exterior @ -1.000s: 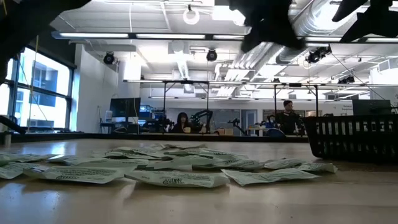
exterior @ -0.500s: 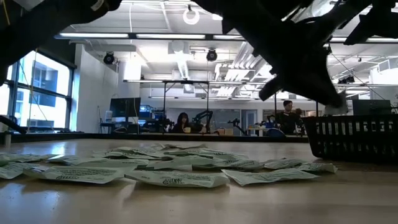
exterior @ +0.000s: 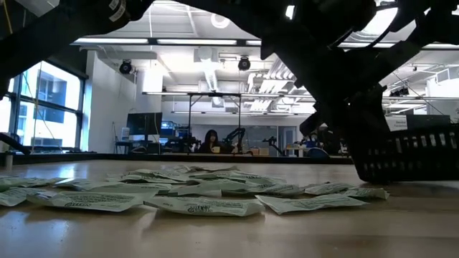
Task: Pick and place Stevia / Truvia into bins
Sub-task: Put the stevia packet into the black bin, then adjust the black bin
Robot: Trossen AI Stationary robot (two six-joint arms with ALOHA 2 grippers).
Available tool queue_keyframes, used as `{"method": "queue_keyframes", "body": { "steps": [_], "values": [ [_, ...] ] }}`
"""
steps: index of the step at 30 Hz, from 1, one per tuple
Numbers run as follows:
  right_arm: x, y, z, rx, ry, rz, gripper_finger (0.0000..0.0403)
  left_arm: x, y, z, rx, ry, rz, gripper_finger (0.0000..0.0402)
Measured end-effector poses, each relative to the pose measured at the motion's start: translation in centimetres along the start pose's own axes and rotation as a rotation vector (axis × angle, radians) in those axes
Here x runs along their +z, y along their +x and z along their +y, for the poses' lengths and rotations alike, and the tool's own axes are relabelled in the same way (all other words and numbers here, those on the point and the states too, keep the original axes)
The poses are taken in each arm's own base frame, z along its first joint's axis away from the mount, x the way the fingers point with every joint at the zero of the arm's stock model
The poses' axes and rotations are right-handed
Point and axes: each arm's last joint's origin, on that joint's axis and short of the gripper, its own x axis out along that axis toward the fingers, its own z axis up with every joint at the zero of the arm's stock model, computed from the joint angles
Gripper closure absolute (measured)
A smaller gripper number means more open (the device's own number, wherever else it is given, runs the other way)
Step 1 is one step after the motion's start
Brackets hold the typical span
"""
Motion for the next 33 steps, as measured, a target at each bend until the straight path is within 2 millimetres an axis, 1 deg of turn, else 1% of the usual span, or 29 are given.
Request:
{"method": "queue_keyframes", "body": {
  "steps": [4,9,12,14,22,26,28,33],
  "values": [
    [0.0,0.0,-0.1,-0.006,-0.004,0.007,0.0146,0.4,-0.5,-0.2,-0.017,-0.001,0.009,0.0311],
    [-0.1,0.0,-0.2,-0.015,-0.011,0.015,0.0146,1.5,-1.8,-0.9,-0.07,0.002,-0.003,0.0282],
    [-0.1,0.0,-0.3,-0.023,-0.017,0.02,0.0146,1.8,-3.1,-1.2,-0.084,0.001,0.01,0.027],
    [-0.1,0.0,-0.4,-0.032,-0.025,0.023,0.0146,2.3,-4.5,-1.4,-0.08,0.001,0.014,0.0266],
    [-0.4,0.2,-0.6,-0.054,-0.043,0.066,0.0146,3.6,-9.1,-2.2,-0.06,0.082,-0.01,0.027],
    [-1.8,1.6,-0.9,-0.086,-0.072,0.157,0.0146,4.5,-11.3,-2.4,-0.044,0.118,-0.061,0.027],
    [-2.8,2.6,-0.8,-0.075,-0.068,0.193,0.0146,4.8,-12.1,-2.4,-0.029,0.134,-0.071,0.027],
    [-5.7,4.8,0.0,0.01,-0.047,0.309,0.0146,4.4,-14.3,-2.1,0.076,0.17,-0.015,0.027]
  ]
}}
